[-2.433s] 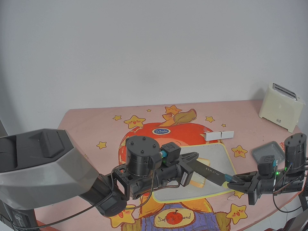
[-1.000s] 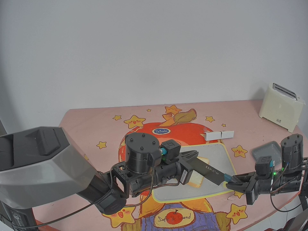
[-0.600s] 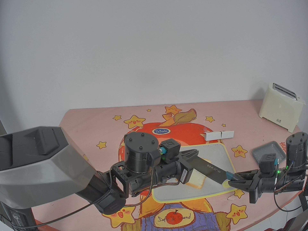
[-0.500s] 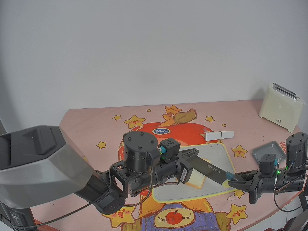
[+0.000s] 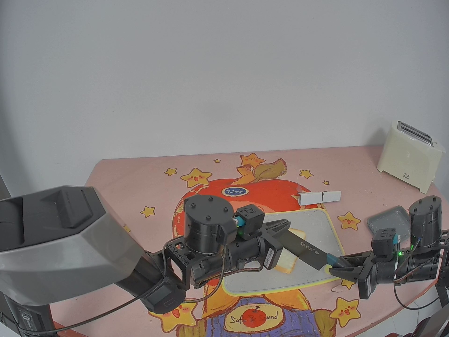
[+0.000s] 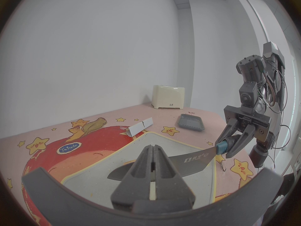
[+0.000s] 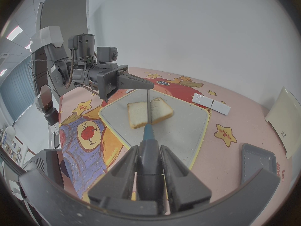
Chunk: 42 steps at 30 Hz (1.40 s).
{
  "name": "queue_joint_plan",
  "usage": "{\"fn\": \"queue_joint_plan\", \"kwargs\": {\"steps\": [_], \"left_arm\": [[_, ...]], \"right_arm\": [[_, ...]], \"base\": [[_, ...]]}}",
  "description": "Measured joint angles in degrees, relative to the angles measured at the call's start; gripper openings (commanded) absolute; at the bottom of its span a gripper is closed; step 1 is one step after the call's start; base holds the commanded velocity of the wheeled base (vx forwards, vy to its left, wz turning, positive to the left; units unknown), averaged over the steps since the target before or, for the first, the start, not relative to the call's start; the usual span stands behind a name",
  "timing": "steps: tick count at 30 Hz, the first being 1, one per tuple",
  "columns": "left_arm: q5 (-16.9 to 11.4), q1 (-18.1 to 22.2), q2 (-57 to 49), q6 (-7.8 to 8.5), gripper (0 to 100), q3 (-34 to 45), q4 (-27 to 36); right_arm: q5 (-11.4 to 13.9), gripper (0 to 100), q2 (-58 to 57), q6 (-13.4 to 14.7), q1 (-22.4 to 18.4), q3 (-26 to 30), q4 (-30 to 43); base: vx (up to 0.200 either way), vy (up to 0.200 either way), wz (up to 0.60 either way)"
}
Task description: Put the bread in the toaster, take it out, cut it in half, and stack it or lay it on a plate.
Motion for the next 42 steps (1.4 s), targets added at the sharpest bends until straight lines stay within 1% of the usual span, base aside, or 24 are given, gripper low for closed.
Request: {"fn": "queue_joint_plan", "kwargs": {"steps": [9, 20, 31, 42], "left_arm": [[-0.02, 0.0, 0.21, 0.0, 0, 0.06, 0.04], [0.0, 0.0, 0.24, 0.0, 0, -0.5, 0.28], [0.0, 0.0, 0.3, 0.0, 0, -0.24, 0.11], [0.0, 0.02, 0.3, 0.02, 0, -0.26, 0.09]], "right_arm": [[-0.09, 0, -1.55, 0.09, 0.02, 0.07, 0.44], [-0.01, 0, 0.52, -0.04, 0.11, 0.38, -0.07], [0.16, 0, -2.43, 0.2, -0.26, 0.0, 0.52], [0.1, 0, 0.56, 0.11, -0.12, 0.05, -0.22]], "base": [[0.0, 0.0, 0.0], [0.0, 0.0, 0.0], [0.0, 0.0, 0.0], [0.0, 0.0, 0.0]]}}
